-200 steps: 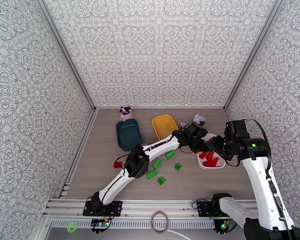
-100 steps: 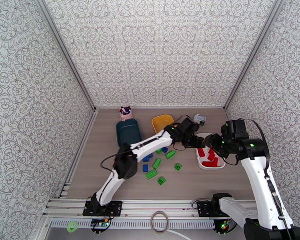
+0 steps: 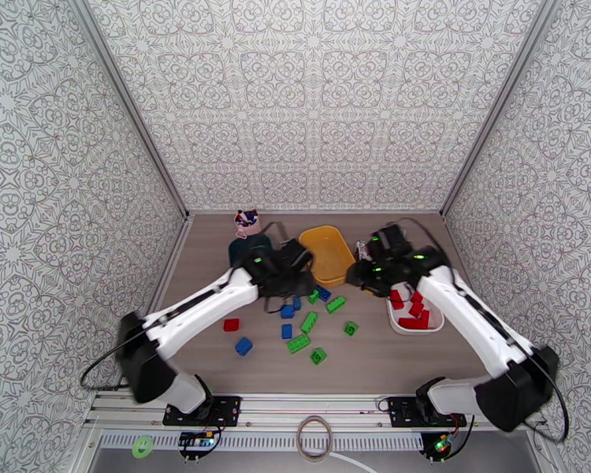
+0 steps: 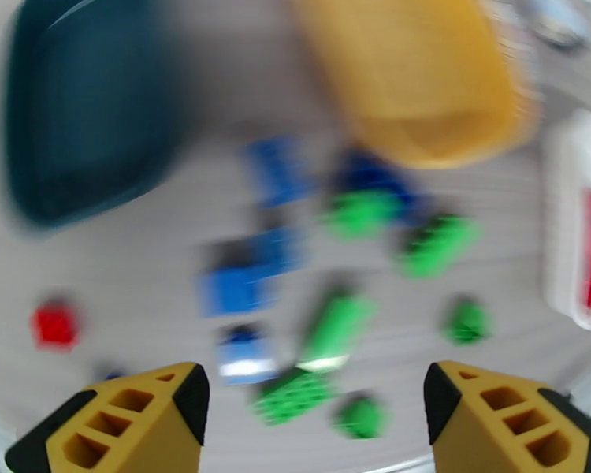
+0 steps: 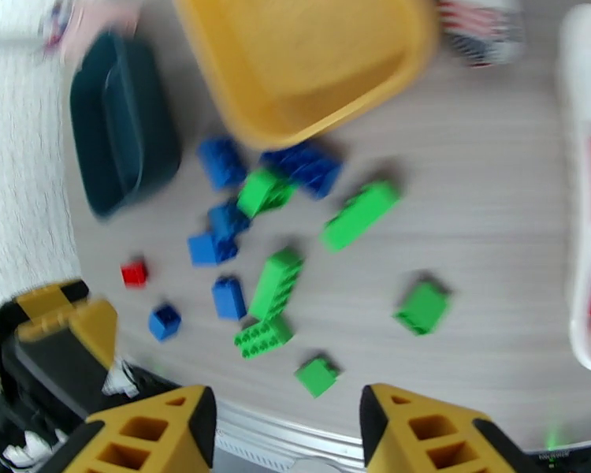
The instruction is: Sort the legos into containers by color
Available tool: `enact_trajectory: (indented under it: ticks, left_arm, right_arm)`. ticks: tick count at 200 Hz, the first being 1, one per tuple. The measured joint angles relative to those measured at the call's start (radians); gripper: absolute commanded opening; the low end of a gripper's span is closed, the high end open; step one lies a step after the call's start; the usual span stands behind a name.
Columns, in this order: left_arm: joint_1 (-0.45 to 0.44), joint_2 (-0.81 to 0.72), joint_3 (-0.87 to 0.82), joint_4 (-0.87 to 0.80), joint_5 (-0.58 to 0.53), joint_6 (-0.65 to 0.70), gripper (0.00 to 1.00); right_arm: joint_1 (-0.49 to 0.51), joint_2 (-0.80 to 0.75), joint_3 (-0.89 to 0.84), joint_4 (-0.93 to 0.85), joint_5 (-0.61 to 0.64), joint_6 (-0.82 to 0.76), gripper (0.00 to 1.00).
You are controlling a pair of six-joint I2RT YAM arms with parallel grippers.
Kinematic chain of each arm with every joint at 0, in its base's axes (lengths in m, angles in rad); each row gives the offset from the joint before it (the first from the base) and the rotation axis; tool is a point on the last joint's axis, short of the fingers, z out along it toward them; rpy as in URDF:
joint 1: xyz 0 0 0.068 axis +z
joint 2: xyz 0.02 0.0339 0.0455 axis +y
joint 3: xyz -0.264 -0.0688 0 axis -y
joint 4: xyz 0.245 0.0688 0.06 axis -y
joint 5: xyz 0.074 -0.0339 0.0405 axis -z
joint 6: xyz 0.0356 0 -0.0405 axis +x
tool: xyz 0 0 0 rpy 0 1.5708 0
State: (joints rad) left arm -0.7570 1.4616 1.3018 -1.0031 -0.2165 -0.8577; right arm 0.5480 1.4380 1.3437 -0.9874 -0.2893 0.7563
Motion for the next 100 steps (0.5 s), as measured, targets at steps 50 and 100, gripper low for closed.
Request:
enact_trajectory:
  ticks: [50,100]
  left_arm:
    - [0.223,-0.236,-0.291,-0.034,-0.011,-0.079,0.87]
    - [0.422,-0.257,-0.459,0.011,0.044,-0.046,0.99]
  right_arm:
    - [0.261,0.258,0.177,0.009,0.019,-0.013,0.56]
    - [0.363,0.391,0.303,-0.018,0.016,-0.024,0.56]
